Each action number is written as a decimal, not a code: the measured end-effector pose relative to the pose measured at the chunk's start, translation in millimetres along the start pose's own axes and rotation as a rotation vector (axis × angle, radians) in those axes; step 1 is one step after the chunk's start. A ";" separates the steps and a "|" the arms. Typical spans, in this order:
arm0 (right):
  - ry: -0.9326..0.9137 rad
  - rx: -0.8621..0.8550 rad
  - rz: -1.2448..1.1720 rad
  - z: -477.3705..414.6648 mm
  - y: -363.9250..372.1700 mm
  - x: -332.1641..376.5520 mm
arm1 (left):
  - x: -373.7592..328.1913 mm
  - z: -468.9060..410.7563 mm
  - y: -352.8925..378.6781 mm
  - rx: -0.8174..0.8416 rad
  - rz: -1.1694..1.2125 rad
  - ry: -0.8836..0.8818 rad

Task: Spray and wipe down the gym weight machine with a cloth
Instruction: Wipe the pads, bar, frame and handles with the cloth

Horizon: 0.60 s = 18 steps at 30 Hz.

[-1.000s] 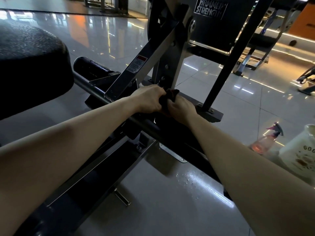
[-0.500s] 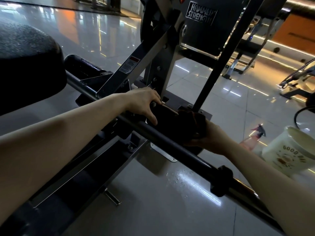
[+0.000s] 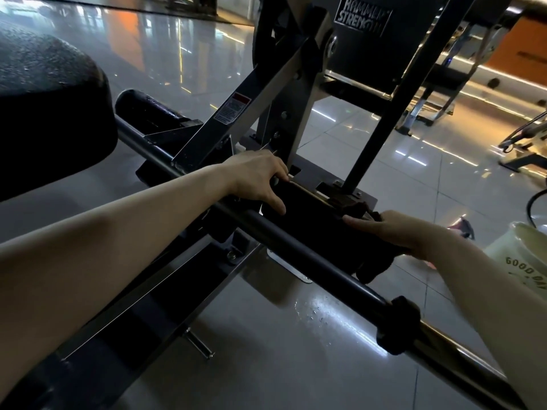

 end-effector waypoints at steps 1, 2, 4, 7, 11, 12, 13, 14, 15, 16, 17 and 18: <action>-0.032 -0.041 0.100 1.4 3.0 8.2 | 1.5 -0.8 0.3 -0.008 0.000 -0.007; -0.063 -0.080 0.161 2.1 9.9 17.7 | 3.2 -2.6 1.3 -0.018 0.003 -0.018; -0.089 -0.204 0.250 1.5 28.2 39.3 | 4.4 -5.3 3.4 -0.034 0.005 -0.027; -0.199 -0.309 0.351 -15.9 60.4 87.2 | 4.5 -7.7 6.1 -0.053 0.007 -0.043; -0.326 -0.343 0.218 -53.8 97.0 144.3 | 2.6 -4.2 0.3 -0.149 0.066 -0.123; -0.340 -0.351 0.193 -57.8 99.9 148.4 | 1.8 -3.1 -1.1 -0.173 0.061 -0.135; -0.370 -0.348 0.212 -55.9 99.7 148.6 | 1.3 -2.6 -1.8 -0.183 0.060 -0.147; -0.398 -0.340 0.246 -49.7 95.1 141.8 | 0.1 -2.5 -2.4 -0.178 0.069 -0.145; -0.432 -0.326 0.293 -42.3 89.0 130.6 | 0.2 -2.7 -2.0 -0.164 0.074 -0.140; -0.458 -0.321 0.344 -32.9 81.0 117.1 | -0.7 -2.1 -2.5 -0.147 0.071 -0.125; -0.480 -0.333 0.384 -22.9 71.9 102.6 | -0.7 -2.4 -2.4 -0.130 0.062 -0.111; -0.482 -0.340 0.405 -11.2 63.1 88.3 | -0.7 -1.4 -2.7 -0.115 0.059 -0.101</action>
Point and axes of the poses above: each hand's wrist, its own z-axis away from the middle knuckle, its own y-axis out of the palm, x = y × z, the point moved 3 cm from there along -z, towards the middle knuckle, and after that the axes turned 10 degrees about -x, right-handed, at the moved point
